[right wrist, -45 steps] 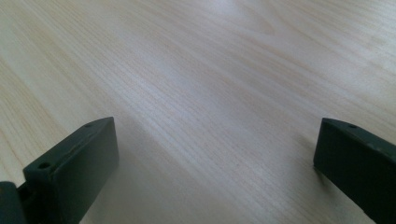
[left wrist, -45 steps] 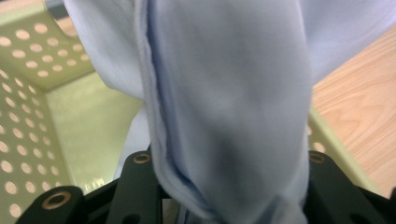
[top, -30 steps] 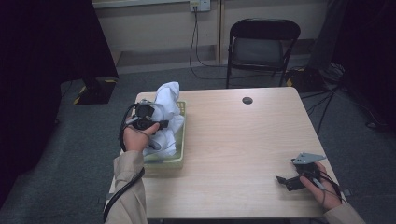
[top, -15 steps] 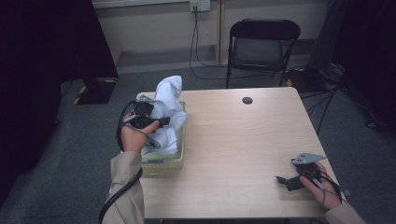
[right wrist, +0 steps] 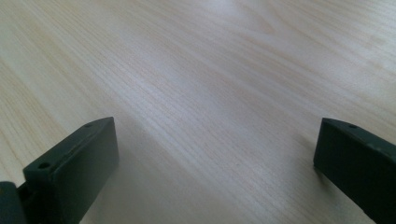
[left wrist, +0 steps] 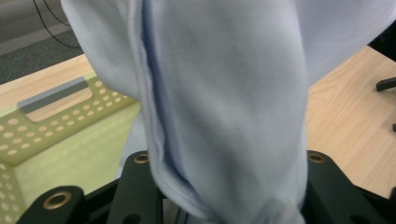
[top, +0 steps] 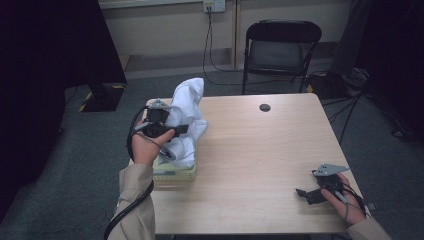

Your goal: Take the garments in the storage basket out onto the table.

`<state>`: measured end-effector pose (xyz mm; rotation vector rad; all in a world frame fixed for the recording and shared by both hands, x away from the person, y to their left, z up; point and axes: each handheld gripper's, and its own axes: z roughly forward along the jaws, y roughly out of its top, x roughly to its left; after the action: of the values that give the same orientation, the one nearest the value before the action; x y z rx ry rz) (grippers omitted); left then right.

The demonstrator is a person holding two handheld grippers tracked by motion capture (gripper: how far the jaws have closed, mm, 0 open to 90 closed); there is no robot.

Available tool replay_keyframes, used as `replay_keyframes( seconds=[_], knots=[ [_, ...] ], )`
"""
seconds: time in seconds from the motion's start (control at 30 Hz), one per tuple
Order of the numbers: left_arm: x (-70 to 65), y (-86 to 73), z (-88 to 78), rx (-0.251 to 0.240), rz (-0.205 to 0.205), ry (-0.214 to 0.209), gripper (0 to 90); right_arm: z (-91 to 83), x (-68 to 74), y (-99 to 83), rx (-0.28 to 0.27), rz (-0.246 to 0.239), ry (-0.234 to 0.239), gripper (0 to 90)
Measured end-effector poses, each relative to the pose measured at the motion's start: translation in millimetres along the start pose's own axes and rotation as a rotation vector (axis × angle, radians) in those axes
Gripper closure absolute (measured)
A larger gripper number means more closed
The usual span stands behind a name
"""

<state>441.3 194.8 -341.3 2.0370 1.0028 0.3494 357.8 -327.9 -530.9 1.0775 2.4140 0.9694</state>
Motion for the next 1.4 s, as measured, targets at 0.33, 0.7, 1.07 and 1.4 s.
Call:
replay_keyframes(
  seconds=[0.33, 0.7, 1.07, 1.4],
  knots=[
    [-14.5, 5.9, -1.3, -0.02, 0.026, -0.051, 59.8, 0.0, 0.0, 0.0, 0.0, -0.001, 0.0, 0.0],
    [-32.8, 6.9, 6.4, -0.033, 0.052, -0.118, 59.8, 0.0, 0.0, 0.0, 0.0, 0.0, 0.0, 0.0],
    [-55.5, 12.1, 17.5, -0.037, 0.095, -0.181, 59.8, 0.0, -0.1, 0.0, 0.0, -0.001, 0.0, 0.0],
    [-73.4, 11.0, 29.8, -0.036, 0.124, -0.235, 59.7, 0.0, -0.1, 0.0, 0.0, -0.001, 0.0, 0.0]
  ],
)
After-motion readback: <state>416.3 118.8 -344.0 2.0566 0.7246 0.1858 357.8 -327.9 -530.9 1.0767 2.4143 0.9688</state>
